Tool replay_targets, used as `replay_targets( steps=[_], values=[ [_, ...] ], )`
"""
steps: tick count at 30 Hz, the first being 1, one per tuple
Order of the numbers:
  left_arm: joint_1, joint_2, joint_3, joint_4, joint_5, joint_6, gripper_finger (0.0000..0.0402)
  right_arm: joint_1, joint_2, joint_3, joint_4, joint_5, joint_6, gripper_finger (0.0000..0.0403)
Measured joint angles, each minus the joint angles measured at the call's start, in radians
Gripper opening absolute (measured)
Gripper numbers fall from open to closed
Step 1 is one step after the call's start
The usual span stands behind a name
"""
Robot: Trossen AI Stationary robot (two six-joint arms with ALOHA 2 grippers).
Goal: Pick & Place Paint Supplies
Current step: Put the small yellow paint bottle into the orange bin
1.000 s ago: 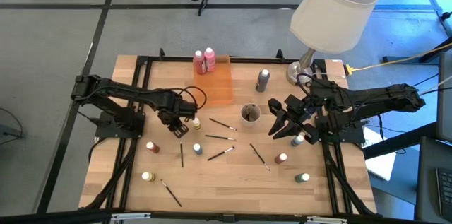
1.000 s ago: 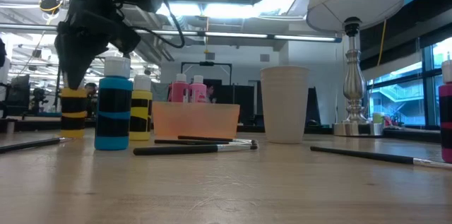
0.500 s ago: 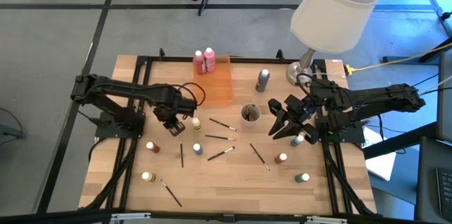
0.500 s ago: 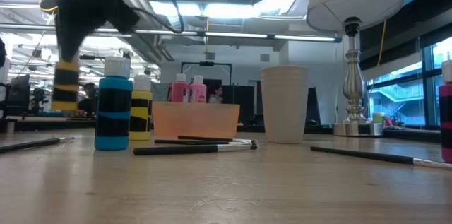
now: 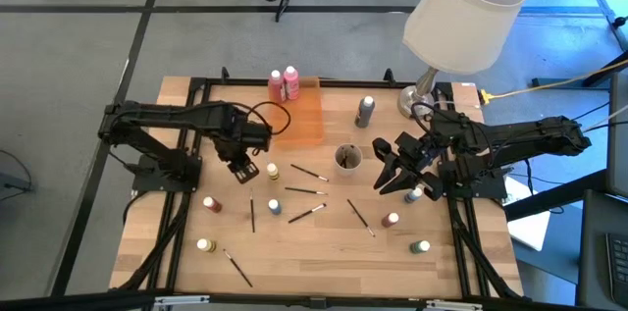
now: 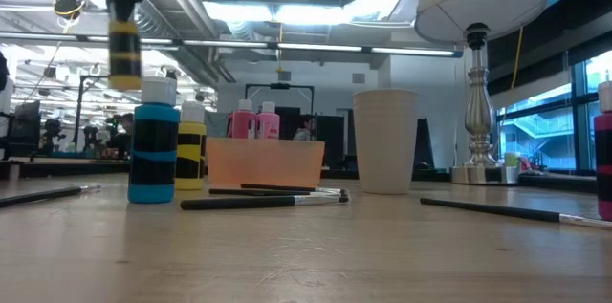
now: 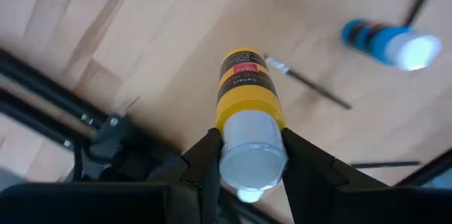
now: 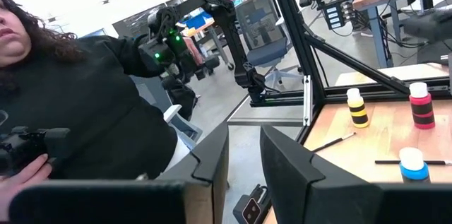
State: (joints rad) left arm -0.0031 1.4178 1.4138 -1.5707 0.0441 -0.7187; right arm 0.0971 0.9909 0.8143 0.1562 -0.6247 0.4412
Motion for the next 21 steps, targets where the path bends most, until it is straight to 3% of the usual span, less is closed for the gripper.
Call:
replay_targets(
  steps=[12, 21],
  values=[
    [0.117, -0.001, 0.175, 0.0, -0.019, 0.092, 0.0118, -0.001, 0.0, 0.0, 0.006, 0.011, -0.008, 0.0087],
    [0.268, 0.008, 0.197, -0.001, -0.036, 0.166, 0.0118, -0.001, 0.0, 0.0, 0.013, 0.027, -0.011, 0.0087]
  ],
)
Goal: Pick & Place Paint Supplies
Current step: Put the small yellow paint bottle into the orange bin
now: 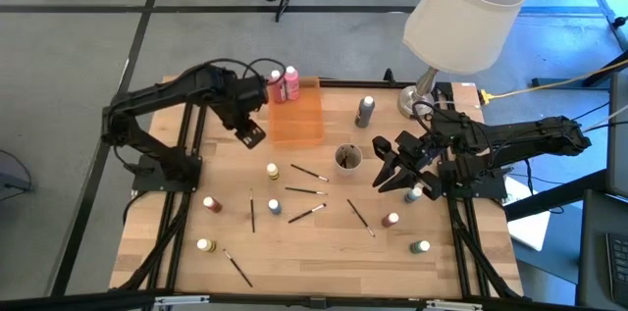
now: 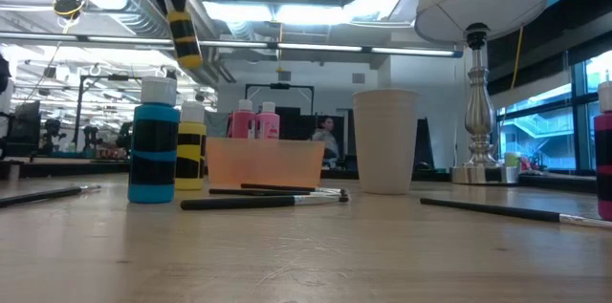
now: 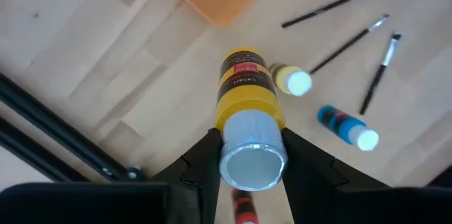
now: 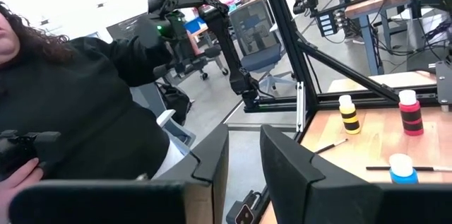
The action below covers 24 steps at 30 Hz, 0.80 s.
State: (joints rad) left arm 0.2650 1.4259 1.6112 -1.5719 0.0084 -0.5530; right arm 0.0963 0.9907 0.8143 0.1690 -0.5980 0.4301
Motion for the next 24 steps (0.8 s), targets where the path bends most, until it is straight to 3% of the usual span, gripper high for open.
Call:
replay_targets(
  steps=[15, 24],
  values=[
    [0.047, 0.133, 0.0, 0.071, 0.002, 0.15, 0.0118, 0.0, 0.0, 0.0, -0.014, -0.005, 0.005, 0.0087],
    [0.058, 0.148, 0.006, 0.11, 0.028, 0.182, 0.0118, 0.0, 0.0, 0.0, -0.039, -0.016, 0.008, 0.0087]
  ],
)
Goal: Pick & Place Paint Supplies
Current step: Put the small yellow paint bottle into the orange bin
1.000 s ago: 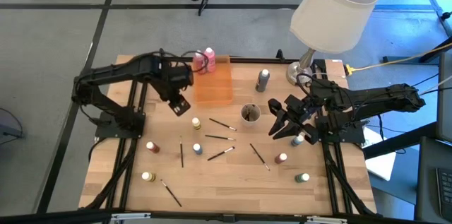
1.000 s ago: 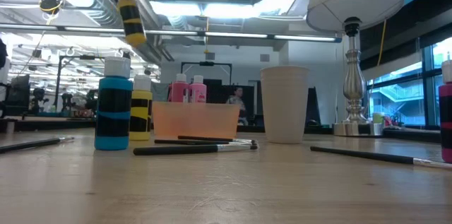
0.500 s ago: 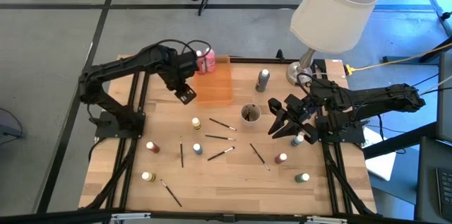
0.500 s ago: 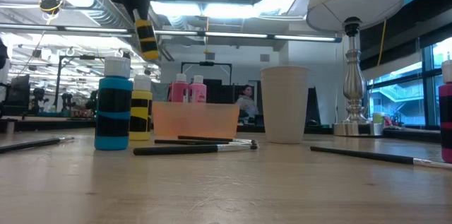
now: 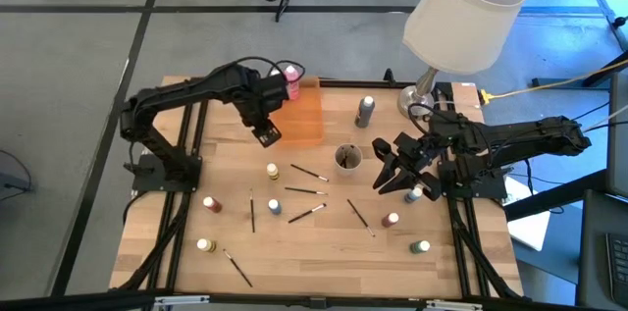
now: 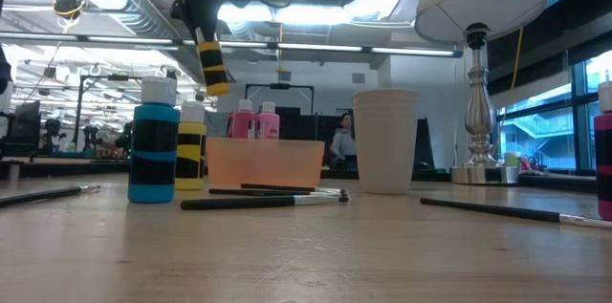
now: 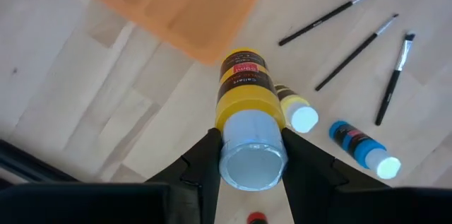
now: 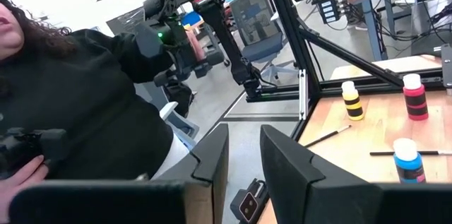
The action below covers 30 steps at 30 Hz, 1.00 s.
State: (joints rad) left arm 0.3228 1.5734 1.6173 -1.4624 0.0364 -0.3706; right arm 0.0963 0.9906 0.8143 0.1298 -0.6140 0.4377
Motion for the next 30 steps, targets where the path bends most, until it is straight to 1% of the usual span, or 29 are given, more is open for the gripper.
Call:
replay_targets(
  steps=[10, 30],
  values=[
    [0.021, -0.001, 0.075, -0.003, -0.008, 0.016, 0.0118, -0.011, 0.0, 0.0, 0.0, 0.0, -0.006, 0.0087],
    [0.02, -0.002, 0.078, -0.012, -0.018, 0.036, 0.0118, -0.032, 0.0, 0.0, 0.001, 0.001, -0.024, 0.0087]
  ],
)
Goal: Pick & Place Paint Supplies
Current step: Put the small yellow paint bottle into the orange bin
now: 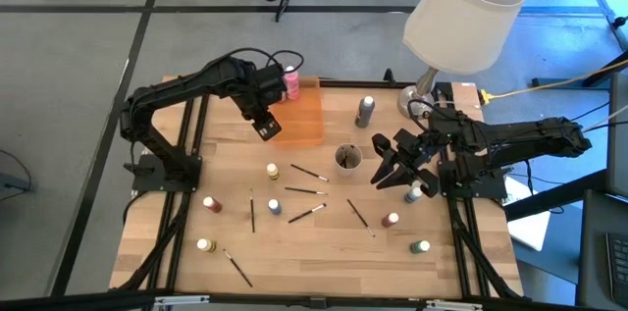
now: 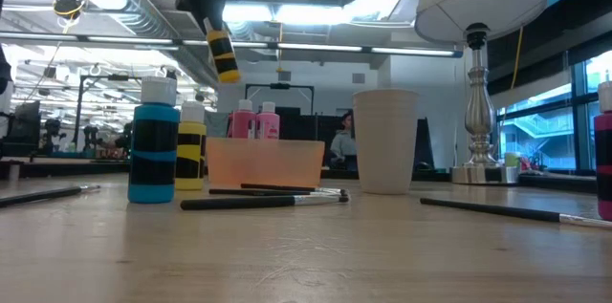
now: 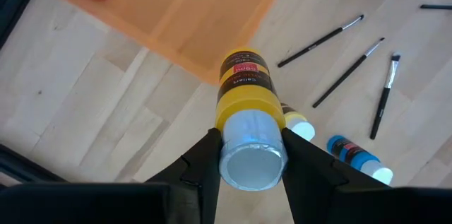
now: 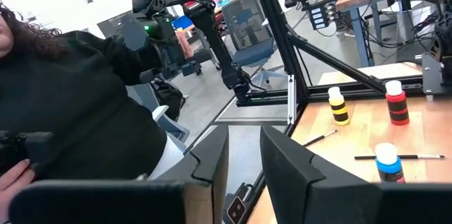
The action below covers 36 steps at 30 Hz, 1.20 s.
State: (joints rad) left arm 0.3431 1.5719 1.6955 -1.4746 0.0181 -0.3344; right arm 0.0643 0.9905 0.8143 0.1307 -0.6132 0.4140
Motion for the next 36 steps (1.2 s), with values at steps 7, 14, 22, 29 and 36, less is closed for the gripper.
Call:
replay_targets(
  steps=[7, 14, 22, 29, 36],
  values=[
    [0.0, 0.002, 0.0, 0.005, 0.0, 0.017, 0.0118, -0.008, 0.0, 0.0, 0.0, -0.007, -0.003, 0.0087],
    [0.026, 0.018, 0.0, 0.016, 0.002, 0.044, 0.0118, -0.013, 0.0, 0.0, 0.0, -0.016, -0.003, 0.0087],
    [0.082, 0.028, 0.0, 0.019, 0.029, 0.095, 0.0118, -0.021, 0.0, 0.0, -0.001, -0.019, -0.003, 0.0087],
    [0.132, 0.072, 0.0, 0.04, 0.057, 0.169, 0.0118, -0.049, 0.0, 0.0, -0.005, -0.028, 0.007, 0.0087],
    [0.196, 0.161, 0.0, 0.082, 0.055, 0.262, 0.0118, -0.088, 0.0, 0.0, -0.009, -0.059, 0.016, 0.0087]
  ],
)
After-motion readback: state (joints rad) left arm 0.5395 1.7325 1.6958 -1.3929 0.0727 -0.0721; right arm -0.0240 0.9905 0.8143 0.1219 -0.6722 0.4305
